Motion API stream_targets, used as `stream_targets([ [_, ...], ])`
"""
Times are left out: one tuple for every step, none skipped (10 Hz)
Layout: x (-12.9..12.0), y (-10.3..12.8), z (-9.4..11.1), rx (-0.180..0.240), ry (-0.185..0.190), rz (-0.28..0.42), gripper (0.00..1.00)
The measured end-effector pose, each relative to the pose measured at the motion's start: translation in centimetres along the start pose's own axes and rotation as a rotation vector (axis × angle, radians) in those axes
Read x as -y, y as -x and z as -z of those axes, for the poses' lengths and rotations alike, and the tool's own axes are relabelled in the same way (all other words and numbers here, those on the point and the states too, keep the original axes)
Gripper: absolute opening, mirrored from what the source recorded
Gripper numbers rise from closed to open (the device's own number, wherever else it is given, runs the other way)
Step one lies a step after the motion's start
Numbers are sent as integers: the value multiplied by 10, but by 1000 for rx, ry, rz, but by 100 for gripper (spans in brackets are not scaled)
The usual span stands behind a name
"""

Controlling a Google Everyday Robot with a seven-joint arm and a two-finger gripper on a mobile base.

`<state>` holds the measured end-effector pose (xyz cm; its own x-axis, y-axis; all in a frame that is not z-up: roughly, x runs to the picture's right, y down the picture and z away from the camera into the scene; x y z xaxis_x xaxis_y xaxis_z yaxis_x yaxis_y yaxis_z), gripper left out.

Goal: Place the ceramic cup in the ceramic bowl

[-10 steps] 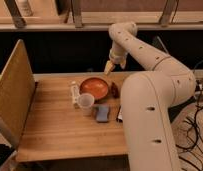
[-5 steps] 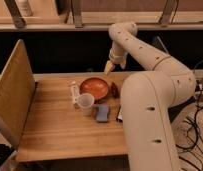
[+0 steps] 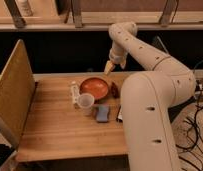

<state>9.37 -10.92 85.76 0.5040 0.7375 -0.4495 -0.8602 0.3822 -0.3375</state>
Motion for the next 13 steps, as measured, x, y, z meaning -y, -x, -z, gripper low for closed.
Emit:
stream_targets([
  [0, 0, 0, 0, 0, 0, 68],
  [0, 0, 0, 0, 0, 0, 68],
  [0, 0, 0, 0, 0, 0, 68],
  [0, 0, 0, 0, 0, 0, 68],
  [0, 0, 0, 0, 0, 0, 68],
  [0, 0, 1, 2, -1, 0, 68],
  [0, 0, 1, 1, 1, -1, 68],
  [-1, 0, 1, 3, 7, -7, 68],
  [-8, -7, -3, -2, 38, -30, 68],
  [-15, -18, -5, -12, 65, -54, 68],
  [-20, -33, -7, -30, 77, -69, 68],
  [-21, -49, -7, -46, 75, -78, 68],
  [-20, -60, -6, -55, 68, -84, 68],
])
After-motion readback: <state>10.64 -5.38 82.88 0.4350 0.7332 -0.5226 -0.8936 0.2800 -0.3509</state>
